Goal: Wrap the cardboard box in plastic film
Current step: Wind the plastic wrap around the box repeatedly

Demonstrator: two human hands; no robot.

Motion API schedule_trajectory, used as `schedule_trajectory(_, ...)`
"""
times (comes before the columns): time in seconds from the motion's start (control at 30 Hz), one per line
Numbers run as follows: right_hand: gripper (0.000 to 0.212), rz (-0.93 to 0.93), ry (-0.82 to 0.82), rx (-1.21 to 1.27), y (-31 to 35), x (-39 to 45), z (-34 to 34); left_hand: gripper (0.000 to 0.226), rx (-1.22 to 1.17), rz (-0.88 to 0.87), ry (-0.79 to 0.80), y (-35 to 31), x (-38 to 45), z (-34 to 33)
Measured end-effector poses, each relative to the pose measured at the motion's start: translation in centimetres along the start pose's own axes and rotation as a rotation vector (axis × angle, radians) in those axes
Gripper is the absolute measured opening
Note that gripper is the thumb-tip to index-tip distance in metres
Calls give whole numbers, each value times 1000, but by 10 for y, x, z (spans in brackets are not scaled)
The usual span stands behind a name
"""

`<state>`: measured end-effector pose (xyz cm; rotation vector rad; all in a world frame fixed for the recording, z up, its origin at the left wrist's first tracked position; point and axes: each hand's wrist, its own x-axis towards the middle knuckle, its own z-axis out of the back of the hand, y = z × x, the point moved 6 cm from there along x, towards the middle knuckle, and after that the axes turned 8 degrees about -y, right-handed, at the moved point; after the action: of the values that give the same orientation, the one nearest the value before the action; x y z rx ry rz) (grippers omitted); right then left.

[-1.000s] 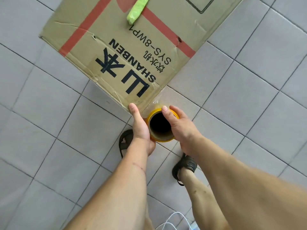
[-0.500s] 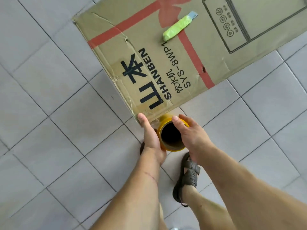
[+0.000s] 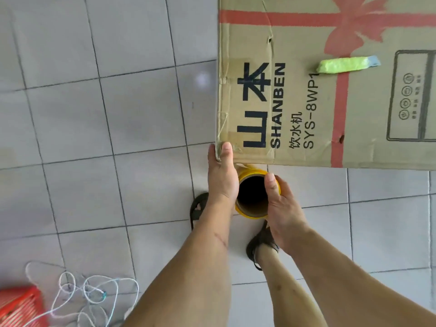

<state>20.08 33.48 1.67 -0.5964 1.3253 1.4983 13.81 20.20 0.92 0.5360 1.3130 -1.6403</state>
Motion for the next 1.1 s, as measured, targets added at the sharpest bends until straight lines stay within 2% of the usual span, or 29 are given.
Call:
schedule_trajectory(0.13,109,2,18,-65,-4,5,4,75,-96,-4,81,13,4,-4)
schedule_trajectory(0.23,96,20,46,-125,1,3,5,112,-196,31,146,23,11,-7)
schedule_trajectory(0.27,88,26,47,-151,4,4,5,118,-243,48,149,27,14,-9)
schedule_trajectory(0.4,77,69,55,-181,13,9,7,84,-234,50,181,20,8,-11)
schedule_trajectory(0.5,77,83,35,-204,14,8,8,120,-341,90,161,16,12,-3)
schedule_trajectory(0.53,78,88,26,-217,14,7,9,120,-394,150,113,19,21,-1)
schedule_trajectory(0.6,78,96,30,-243,14,7,9,103,-433,268,112,26,37,-5)
schedule_trajectory(0.67,75,117,47,-254,17,8,8,97,-471,288,207,29,48,-17)
schedule_trajectory(0.77,73,139,57,-264,21,9,9,74,-440,319,206,34,51,-16)
schedule_trajectory(0.9,67,141,71,-239,27,10,9,77,-521,335,275,29,63,-20)
schedule_trajectory(1.03,58,193,88,-203,32,16,9,84,-516,381,248,45,97,-28)
schedule_trajectory(1.1,59,183,88,-169,26,19,9,79,-521,392,220,52,114,-28)
